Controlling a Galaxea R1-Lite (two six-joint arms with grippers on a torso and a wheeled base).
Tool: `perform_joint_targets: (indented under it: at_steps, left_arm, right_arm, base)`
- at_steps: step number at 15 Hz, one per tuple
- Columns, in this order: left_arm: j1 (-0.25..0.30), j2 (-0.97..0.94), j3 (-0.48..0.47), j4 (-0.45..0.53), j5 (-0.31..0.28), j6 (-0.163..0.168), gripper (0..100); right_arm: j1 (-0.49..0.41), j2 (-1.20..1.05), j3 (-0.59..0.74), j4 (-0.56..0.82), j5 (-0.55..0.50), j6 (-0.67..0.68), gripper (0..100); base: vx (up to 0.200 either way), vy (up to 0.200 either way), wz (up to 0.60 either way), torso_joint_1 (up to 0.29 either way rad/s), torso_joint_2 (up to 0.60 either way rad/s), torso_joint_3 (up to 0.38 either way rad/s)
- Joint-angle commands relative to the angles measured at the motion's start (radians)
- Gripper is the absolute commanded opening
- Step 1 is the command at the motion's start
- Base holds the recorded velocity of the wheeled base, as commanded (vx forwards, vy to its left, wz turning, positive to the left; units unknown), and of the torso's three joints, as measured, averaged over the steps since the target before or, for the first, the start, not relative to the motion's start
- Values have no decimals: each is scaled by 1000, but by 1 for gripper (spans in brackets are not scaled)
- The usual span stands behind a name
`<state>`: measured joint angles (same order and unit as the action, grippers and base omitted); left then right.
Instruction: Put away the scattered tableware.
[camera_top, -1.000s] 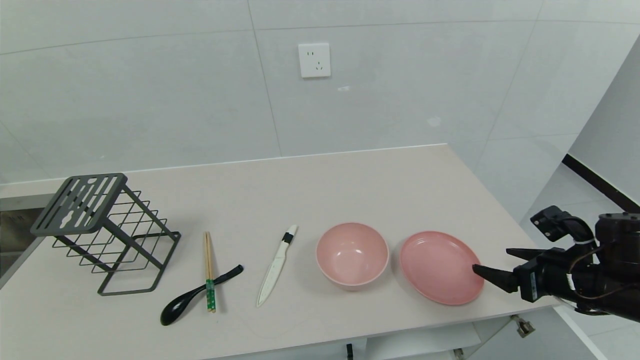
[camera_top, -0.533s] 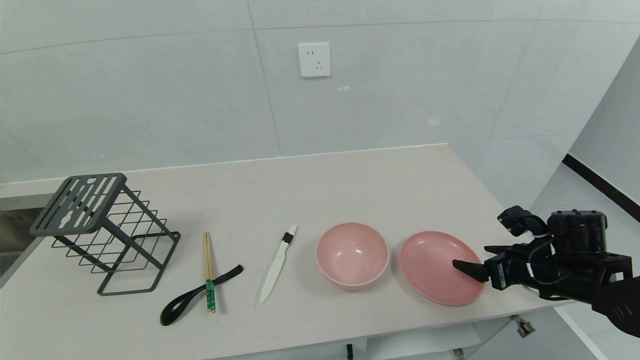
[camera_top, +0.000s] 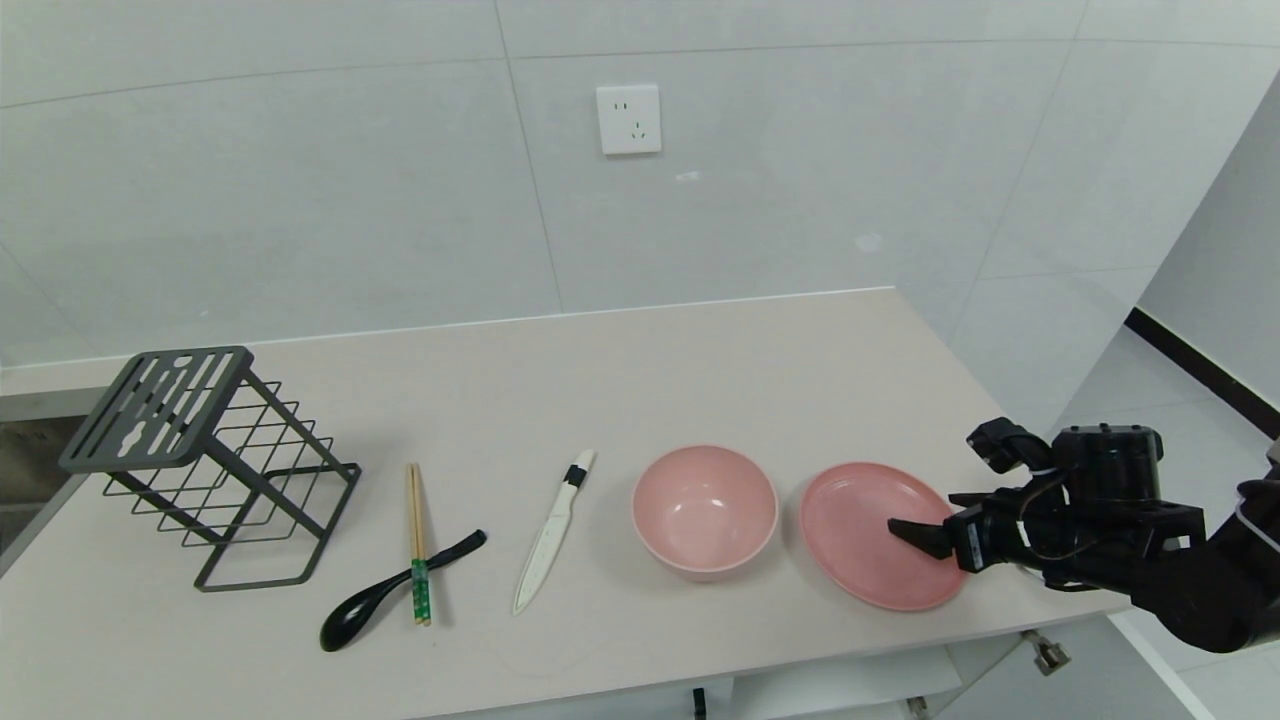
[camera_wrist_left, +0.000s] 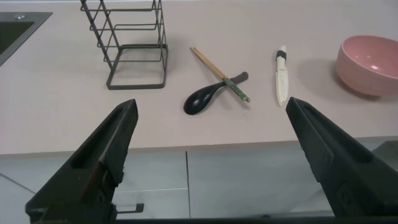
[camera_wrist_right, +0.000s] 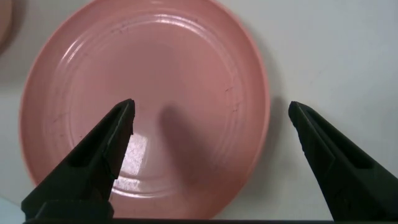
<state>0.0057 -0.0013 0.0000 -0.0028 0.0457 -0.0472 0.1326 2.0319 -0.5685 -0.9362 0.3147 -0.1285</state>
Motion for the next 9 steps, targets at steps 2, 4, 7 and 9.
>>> perform_joint_targets:
  at_steps: [2, 4, 7, 9]
  left_arm:
    - [0, 1, 0, 0, 0, 0, 100]
    - [0, 1, 0, 0, 0, 0, 100]
    - [0, 1, 0, 0, 0, 0, 100]
    - [0, 1, 0, 0, 0, 0, 100]
  right_arm:
    - [32, -13, 18, -1, 1, 0, 100]
    - [39, -12, 30, -1, 1, 0, 100]
    - [39, -2, 36, -3, 6, 0, 100]
    - [39, 16, 35, -4, 14, -2, 0]
  base:
    - [0, 0, 0, 0, 0, 0]
    - [0, 0, 0, 0, 0, 0]
    - [0, 0, 0, 0, 0, 0]
    - [0, 0, 0, 0, 0, 0]
